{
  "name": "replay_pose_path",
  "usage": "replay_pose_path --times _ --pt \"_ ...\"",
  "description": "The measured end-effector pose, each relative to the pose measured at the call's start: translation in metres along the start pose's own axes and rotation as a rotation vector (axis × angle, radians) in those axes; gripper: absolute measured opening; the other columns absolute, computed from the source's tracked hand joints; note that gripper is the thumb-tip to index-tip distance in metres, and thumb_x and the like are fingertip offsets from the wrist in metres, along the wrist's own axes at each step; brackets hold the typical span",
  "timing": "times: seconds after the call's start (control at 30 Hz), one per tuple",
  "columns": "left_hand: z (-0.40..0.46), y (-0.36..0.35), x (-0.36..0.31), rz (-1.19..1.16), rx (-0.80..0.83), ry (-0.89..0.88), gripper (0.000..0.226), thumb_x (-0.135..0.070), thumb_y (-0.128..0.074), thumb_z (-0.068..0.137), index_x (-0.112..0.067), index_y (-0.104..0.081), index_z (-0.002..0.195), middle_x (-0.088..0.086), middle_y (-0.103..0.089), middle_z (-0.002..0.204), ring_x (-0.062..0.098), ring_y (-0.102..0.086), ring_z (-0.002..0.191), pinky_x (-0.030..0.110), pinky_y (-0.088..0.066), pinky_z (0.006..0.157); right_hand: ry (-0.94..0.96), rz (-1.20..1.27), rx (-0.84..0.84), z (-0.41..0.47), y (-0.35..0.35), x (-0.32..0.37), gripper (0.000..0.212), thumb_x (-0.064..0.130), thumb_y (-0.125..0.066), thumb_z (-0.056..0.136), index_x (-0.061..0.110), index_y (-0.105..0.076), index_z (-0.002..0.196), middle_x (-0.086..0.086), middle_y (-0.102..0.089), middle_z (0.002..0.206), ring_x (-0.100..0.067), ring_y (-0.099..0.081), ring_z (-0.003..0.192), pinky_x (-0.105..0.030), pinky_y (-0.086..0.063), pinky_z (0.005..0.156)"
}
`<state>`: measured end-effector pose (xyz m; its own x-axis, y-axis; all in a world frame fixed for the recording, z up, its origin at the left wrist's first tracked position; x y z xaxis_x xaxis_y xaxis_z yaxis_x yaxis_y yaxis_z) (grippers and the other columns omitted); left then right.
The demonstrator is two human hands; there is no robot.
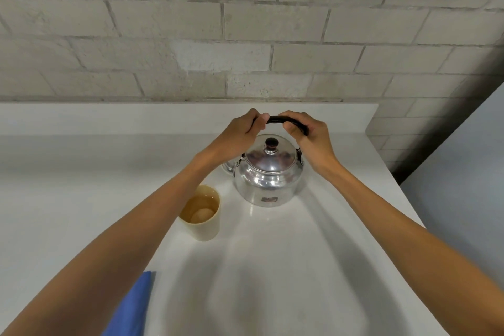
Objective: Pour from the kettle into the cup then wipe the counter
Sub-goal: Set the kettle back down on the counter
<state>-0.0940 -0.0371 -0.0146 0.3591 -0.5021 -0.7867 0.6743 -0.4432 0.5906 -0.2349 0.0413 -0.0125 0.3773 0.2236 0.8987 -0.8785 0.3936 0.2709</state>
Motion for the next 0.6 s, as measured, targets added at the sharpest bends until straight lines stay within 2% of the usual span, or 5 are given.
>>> replay_pose_path --times 0.1,0.23,0.47,0.53,0.6 --pt "0.013 0.002 0.003 0.017 -0.036 -0.035 0.039 -0.042 -0.032 0.098 -0.008 -0.049 0.088 -0.005 -0.045 0.063 -0.001 -0.041 0.048 0.01 -0.035 0.05 0.031 -0.066 0.011 0.012 -0.006 -0.003 0.014 0.013 -0.054 0.093 0.016 -0.061 0.105 0.003 -0.065 0.102 -0.009 -0.059 0.099 -0.018 -0.045 0.088" --pt "0.026 0.005 0.008 0.027 -0.077 -0.072 0.035 -0.036 -0.032 0.099 -0.007 -0.046 0.085 0.005 -0.048 0.069 0.011 -0.042 0.059 0.014 -0.035 0.055 0.095 -0.162 0.003 0.026 -0.015 -0.006 0.014 0.014 -0.047 0.096 0.008 -0.054 0.107 -0.007 -0.058 0.105 -0.023 -0.052 0.103 -0.027 -0.042 0.091" --pt "0.035 0.008 0.01 0.03 -0.125 -0.101 0.032 -0.032 -0.033 0.099 -0.006 -0.044 0.083 -0.005 -0.042 0.065 0.009 -0.038 0.059 0.013 -0.035 0.055 0.131 -0.228 -0.043 0.036 -0.022 -0.011 0.016 0.014 -0.045 0.097 0.004 -0.053 0.107 -0.012 -0.055 0.105 -0.024 -0.048 0.1 -0.024 -0.038 0.089" --pt "0.034 0.007 0.01 0.018 -0.119 -0.1 0.032 -0.032 -0.033 0.099 -0.007 -0.044 0.083 0.0 -0.045 0.069 0.012 -0.04 0.062 0.016 -0.035 0.058 0.136 -0.226 -0.04 0.036 -0.021 -0.011 0.015 0.014 -0.046 0.097 0.005 -0.053 0.108 -0.01 -0.055 0.104 -0.024 -0.048 0.1 -0.021 -0.037 0.088" --pt "0.034 0.007 0.011 0.012 -0.114 -0.093 0.033 -0.033 -0.033 0.099 -0.005 -0.046 0.086 0.008 -0.05 0.077 0.015 -0.043 0.07 0.021 -0.036 0.064 0.134 -0.214 -0.028 0.035 -0.021 -0.01 0.015 0.014 -0.046 0.097 0.006 -0.053 0.108 -0.009 -0.056 0.105 -0.025 -0.05 0.101 -0.024 -0.039 0.088"
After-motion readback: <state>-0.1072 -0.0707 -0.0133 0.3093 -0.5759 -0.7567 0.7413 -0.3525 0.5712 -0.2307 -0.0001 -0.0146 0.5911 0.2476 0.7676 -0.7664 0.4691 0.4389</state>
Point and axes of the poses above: each hand's wrist, its own z-axis towards the middle knuckle, its own y-axis out of the back of the hand, x = y × z, the point moved 6 cm from there along z, towards the middle knuckle
